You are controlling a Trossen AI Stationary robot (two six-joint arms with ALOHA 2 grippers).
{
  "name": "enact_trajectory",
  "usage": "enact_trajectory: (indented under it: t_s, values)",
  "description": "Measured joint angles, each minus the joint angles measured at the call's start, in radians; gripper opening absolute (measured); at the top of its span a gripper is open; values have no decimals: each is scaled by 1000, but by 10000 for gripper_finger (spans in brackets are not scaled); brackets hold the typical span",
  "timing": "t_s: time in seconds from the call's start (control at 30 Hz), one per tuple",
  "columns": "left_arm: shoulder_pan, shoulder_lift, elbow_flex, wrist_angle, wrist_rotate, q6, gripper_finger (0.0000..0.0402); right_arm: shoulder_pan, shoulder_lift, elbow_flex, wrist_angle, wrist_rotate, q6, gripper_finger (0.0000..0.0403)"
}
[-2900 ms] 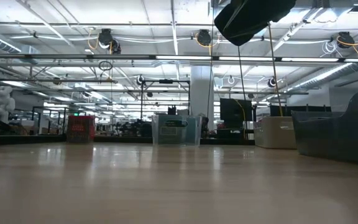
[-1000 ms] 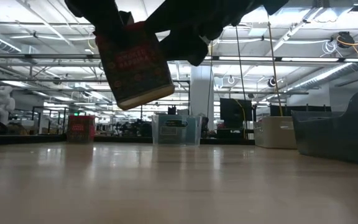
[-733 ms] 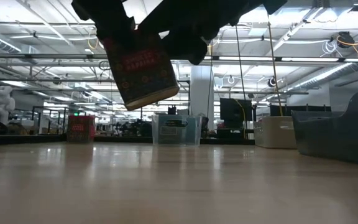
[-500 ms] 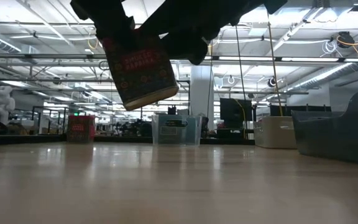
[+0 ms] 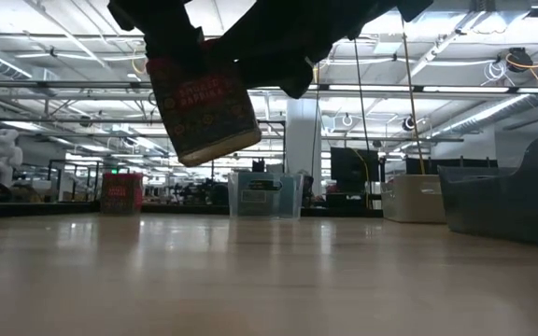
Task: Sort spices by type
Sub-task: Put the bottom left red seasoning can into the black transparent bin
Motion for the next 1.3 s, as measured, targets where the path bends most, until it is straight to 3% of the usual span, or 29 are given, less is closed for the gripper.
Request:
enact_trajectory:
  t_s: [0.33, 0.7, 0.93, 1.17, 1.3]
  values:
    - [0, 0, 0, -5, 0, 9, 255, -5, 0, 0, -7, -3, -7, 152]
    - [0, 0, 0, -34, 0, 7, 255, -8, 0, 0, -9, -4, -8, 152]
    - [-1, 0, 0, -46, 0, 9, 226, -8, 0, 0, -9, -7, -18, 169]
    - [-1, 0, 1, -72, -1, 2, 229, -9, 0, 0, -8, -7, -27, 166]
    - [-1, 0, 1, -72, -1, -2, 229, -9, 0, 0, -8, -22, -27, 185]
